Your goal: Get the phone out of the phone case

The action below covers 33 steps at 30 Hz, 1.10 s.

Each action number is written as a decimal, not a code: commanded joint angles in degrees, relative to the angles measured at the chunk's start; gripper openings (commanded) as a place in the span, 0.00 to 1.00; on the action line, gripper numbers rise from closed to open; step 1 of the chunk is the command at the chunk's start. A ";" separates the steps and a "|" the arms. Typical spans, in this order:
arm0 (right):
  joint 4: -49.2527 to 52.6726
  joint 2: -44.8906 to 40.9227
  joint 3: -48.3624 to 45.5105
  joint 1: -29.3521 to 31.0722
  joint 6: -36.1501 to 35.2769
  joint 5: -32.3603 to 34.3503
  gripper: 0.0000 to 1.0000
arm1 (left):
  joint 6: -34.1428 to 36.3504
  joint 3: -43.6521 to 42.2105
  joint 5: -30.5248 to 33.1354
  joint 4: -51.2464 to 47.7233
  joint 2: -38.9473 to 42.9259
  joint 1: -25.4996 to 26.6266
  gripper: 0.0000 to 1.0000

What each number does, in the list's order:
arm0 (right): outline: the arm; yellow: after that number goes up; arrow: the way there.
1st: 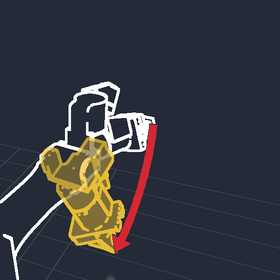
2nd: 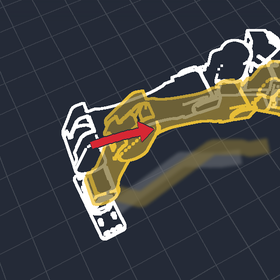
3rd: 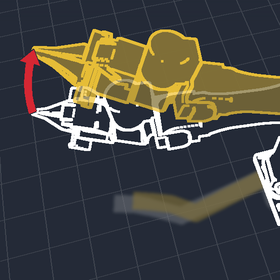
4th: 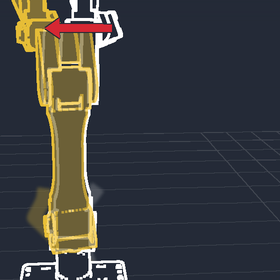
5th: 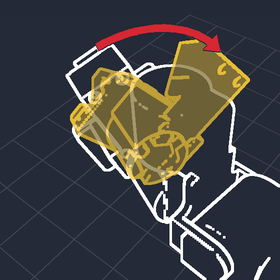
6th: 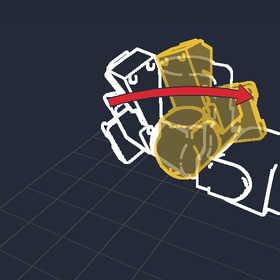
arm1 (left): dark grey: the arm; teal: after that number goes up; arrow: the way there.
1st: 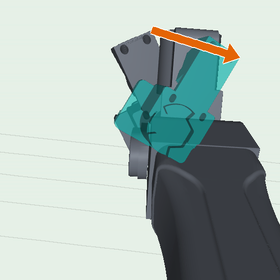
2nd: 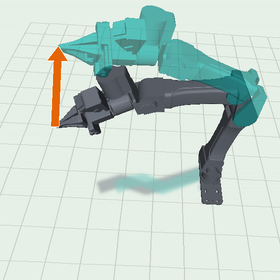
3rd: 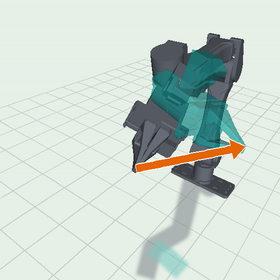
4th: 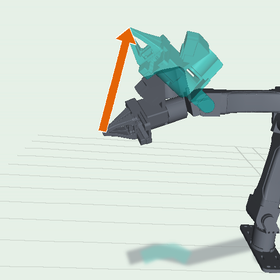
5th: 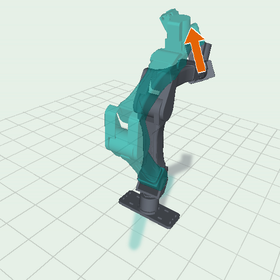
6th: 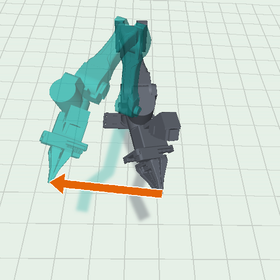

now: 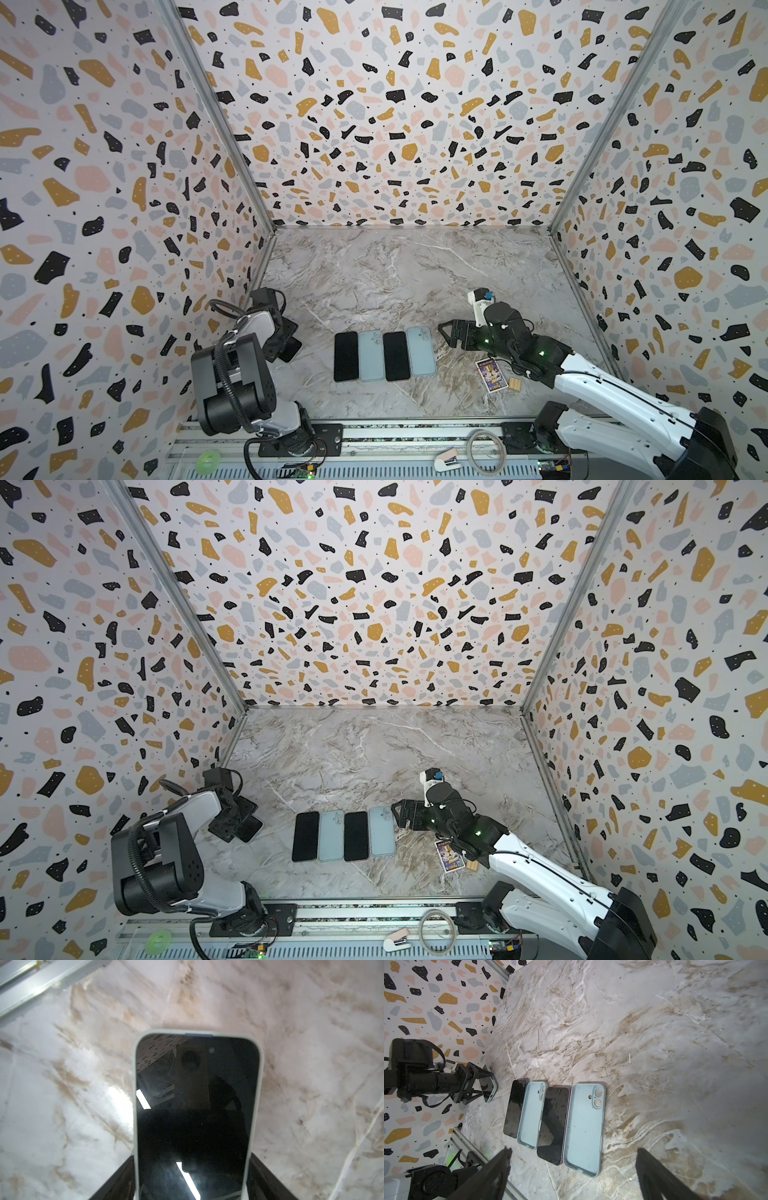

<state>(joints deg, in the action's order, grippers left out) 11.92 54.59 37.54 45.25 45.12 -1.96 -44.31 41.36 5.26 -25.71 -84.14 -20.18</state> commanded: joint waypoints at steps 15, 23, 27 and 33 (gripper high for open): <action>-5.74 0.58 -1.24 -0.61 0.96 -2.28 0.95 | 1.40 -0.58 -8.72 -4.53 11.81 -0.02 0.67; -16.58 5.00 -1.57 -0.52 1.28 -10.21 0.93 | -0.87 -0.58 -13.76 -3.23 19.95 2.92 0.67; -20.06 7.60 -0.91 -0.30 1.45 -12.37 0.93 | -3.50 0.16 -14.60 -1.92 22.58 7.22 0.67; -24.90 12.28 0.99 0.99 1.36 -14.30 0.92 | -7.86 1.42 -14.23 0.06 25.05 14.70 0.66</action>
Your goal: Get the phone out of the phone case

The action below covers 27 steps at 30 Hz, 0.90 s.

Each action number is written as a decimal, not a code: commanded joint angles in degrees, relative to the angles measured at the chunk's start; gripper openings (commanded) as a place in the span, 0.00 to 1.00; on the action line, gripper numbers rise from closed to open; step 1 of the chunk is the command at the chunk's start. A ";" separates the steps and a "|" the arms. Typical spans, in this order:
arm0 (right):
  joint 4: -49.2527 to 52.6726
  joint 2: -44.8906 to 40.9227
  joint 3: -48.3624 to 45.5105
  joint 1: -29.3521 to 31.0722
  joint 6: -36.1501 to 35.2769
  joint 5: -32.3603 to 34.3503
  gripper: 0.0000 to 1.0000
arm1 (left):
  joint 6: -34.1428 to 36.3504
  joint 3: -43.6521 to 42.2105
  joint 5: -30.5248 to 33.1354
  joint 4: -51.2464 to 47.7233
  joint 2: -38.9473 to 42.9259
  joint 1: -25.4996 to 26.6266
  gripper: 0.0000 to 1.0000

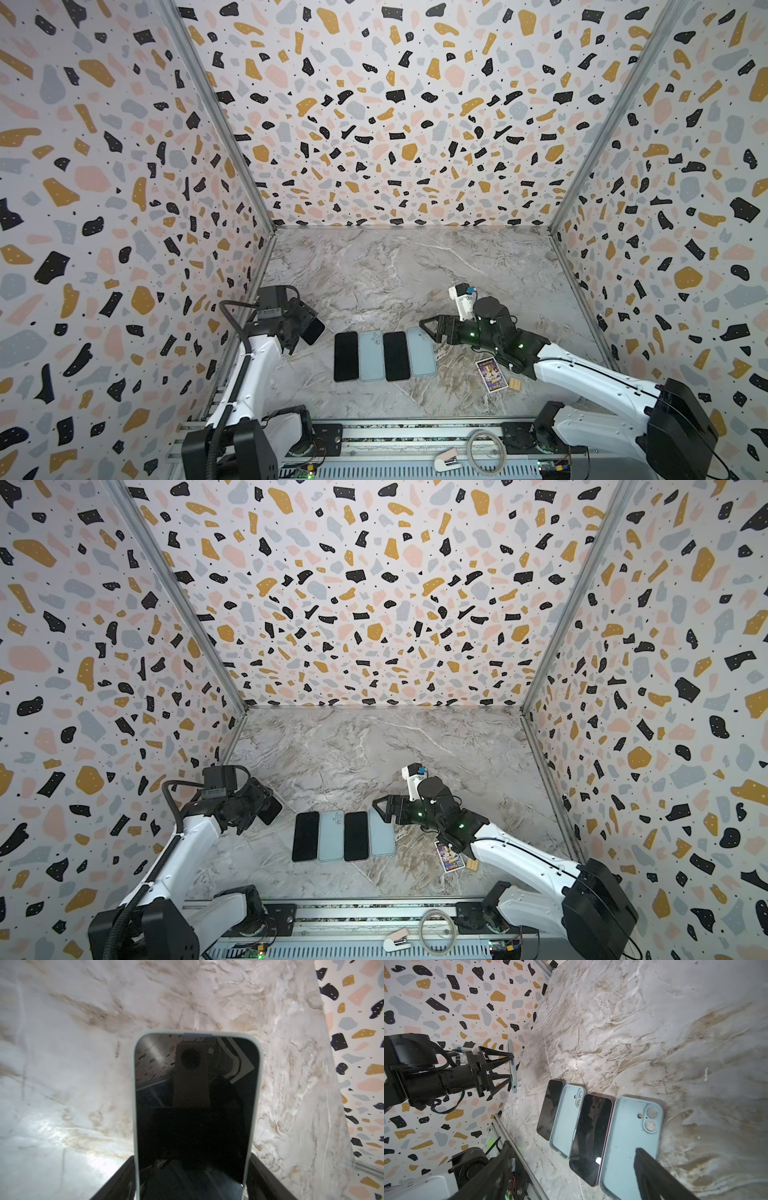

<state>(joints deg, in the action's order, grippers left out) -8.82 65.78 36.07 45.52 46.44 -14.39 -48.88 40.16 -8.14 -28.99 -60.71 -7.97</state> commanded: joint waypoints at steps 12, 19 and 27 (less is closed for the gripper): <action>-15.08 20.30 14.20 5.36 -2.00 -6.20 0.87 | -8.63 3.92 0.26 6.27 3.63 13.33 0.65; -20.51 30.56 20.86 7.06 -1.73 -9.37 0.81 | -10.00 3.34 0.36 7.05 4.94 15.76 0.65; -24.88 36.35 25.47 9.48 -1.44 -11.69 0.75 | -10.96 3.26 0.98 8.13 4.99 18.20 0.65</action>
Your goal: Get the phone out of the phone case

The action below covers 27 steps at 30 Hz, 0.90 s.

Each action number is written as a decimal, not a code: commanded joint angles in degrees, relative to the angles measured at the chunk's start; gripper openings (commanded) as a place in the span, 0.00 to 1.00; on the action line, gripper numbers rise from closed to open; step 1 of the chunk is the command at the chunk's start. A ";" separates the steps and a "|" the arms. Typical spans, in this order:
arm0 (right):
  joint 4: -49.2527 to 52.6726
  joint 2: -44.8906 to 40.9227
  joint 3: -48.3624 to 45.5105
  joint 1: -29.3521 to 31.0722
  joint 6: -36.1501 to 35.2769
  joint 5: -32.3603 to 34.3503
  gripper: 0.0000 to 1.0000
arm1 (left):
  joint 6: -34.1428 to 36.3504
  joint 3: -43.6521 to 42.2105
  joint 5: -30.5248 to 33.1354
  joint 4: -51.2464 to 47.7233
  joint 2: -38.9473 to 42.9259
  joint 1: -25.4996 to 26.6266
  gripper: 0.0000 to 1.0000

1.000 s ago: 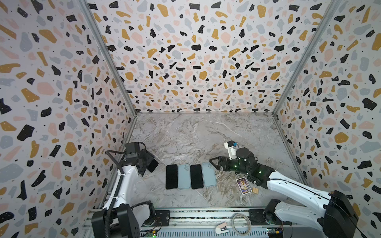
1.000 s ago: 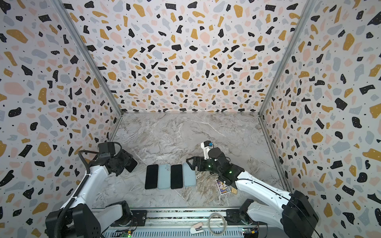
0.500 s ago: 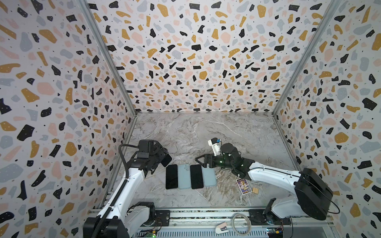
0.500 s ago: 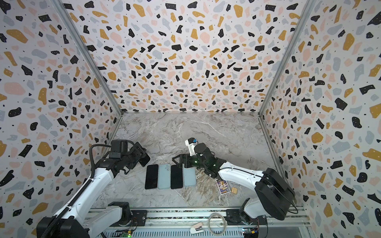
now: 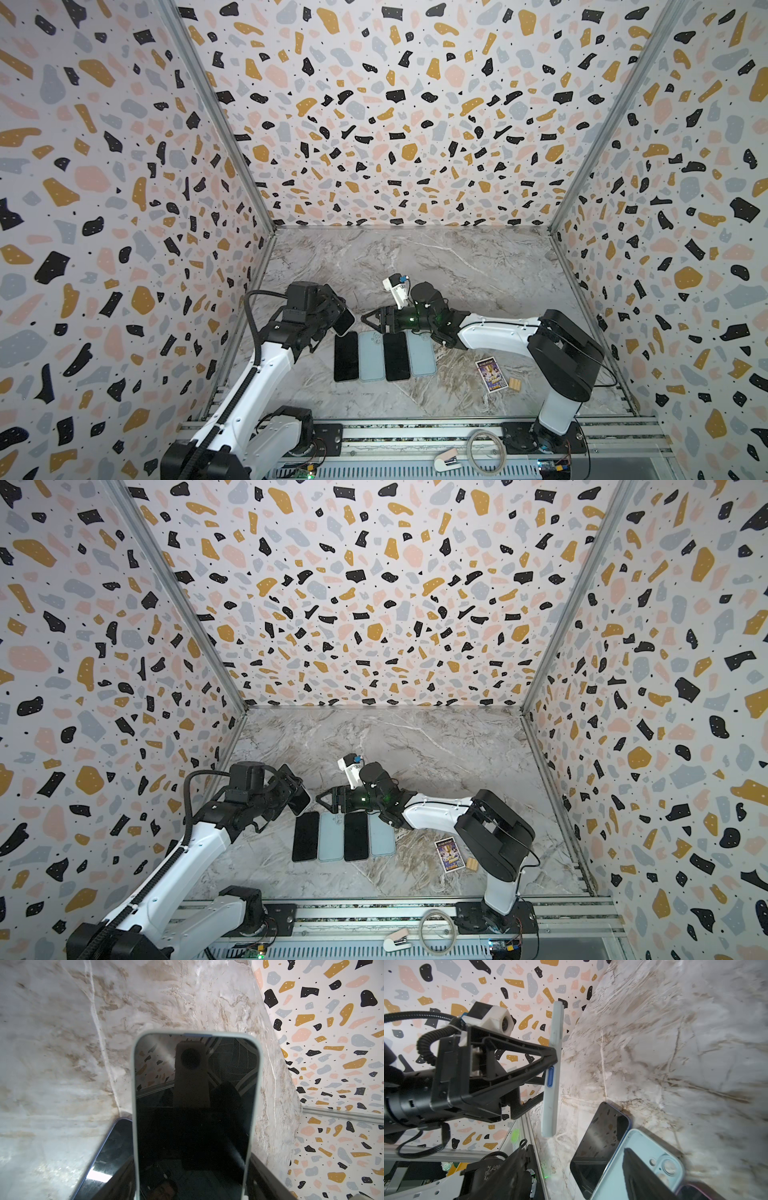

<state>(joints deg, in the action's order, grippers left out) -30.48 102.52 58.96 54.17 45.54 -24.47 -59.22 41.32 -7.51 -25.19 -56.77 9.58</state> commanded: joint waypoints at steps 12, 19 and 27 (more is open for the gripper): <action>-4.22 3.68 5.50 1.73 1.54 -2.78 0.59 | -2.20 1.05 1.00 7.26 0.92 3.93 0.63; -7.25 4.78 5.60 1.41 5.34 -3.44 0.46 | -3.07 -0.21 1.38 9.23 1.38 5.22 0.63; -7.46 4.22 5.40 0.90 7.79 -1.41 0.31 | -3.88 -1.84 2.32 10.60 2.02 6.60 0.62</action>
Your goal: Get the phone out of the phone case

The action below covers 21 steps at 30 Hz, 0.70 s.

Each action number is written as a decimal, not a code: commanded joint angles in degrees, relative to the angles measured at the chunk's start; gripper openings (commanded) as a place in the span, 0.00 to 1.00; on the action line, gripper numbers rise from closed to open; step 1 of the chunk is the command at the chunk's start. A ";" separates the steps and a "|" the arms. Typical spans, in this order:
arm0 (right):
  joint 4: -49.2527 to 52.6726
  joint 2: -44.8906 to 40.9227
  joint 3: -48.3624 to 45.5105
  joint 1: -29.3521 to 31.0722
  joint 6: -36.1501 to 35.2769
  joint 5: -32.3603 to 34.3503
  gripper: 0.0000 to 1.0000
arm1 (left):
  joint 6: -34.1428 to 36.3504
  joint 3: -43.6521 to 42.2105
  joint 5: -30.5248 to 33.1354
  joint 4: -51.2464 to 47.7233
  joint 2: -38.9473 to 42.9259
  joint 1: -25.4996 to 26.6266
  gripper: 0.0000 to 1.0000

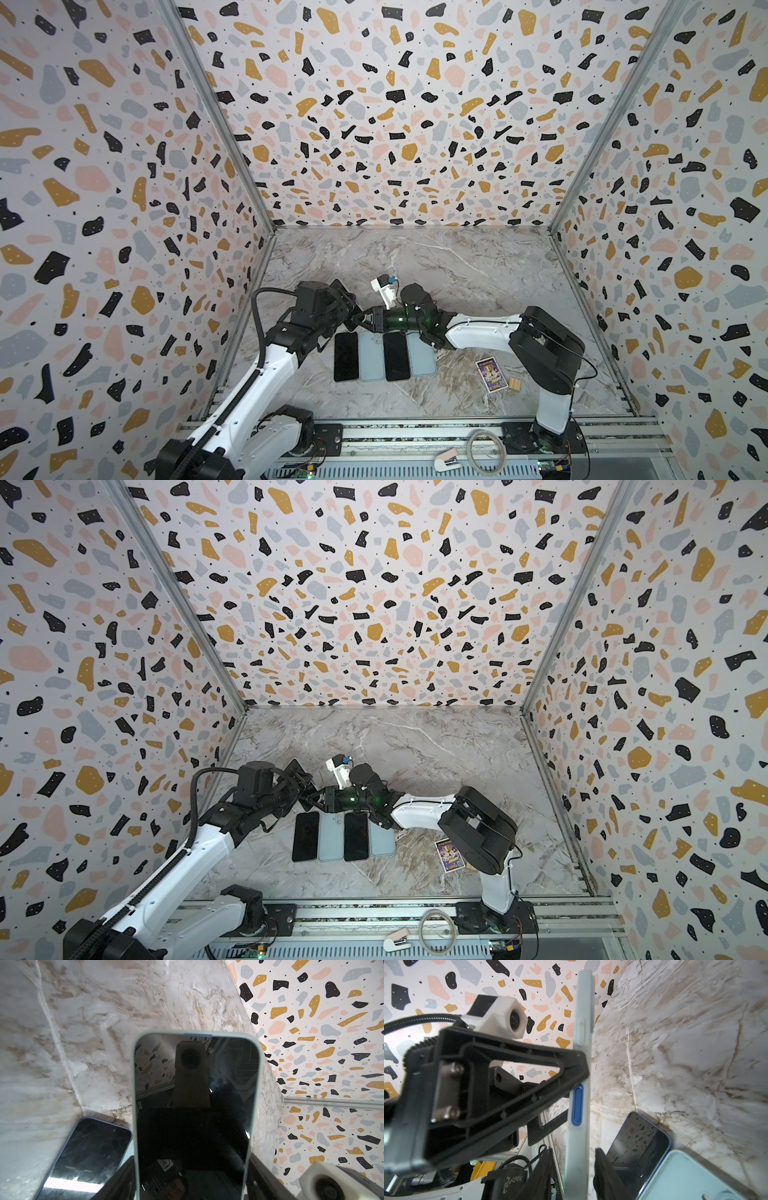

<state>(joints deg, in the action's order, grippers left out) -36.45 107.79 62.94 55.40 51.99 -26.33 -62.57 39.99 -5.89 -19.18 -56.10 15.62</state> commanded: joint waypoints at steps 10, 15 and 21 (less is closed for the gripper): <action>-0.92 -2.34 0.26 -0.67 2.80 1.46 0.07 | -1.07 -2.01 1.74 7.35 2.72 2.75 0.63; 0.30 -4.40 -1.08 -0.73 2.86 2.58 0.00 | -0.23 -3.11 -0.16 11.13 4.82 2.84 0.75; 2.26 -8.65 -3.41 -1.32 3.49 2.67 0.00 | 2.24 -4.03 -3.04 16.22 7.41 2.82 1.00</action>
<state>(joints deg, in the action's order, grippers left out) -33.82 104.07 60.10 54.41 54.65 -23.38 -62.24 36.01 -6.04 -11.20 -50.35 18.11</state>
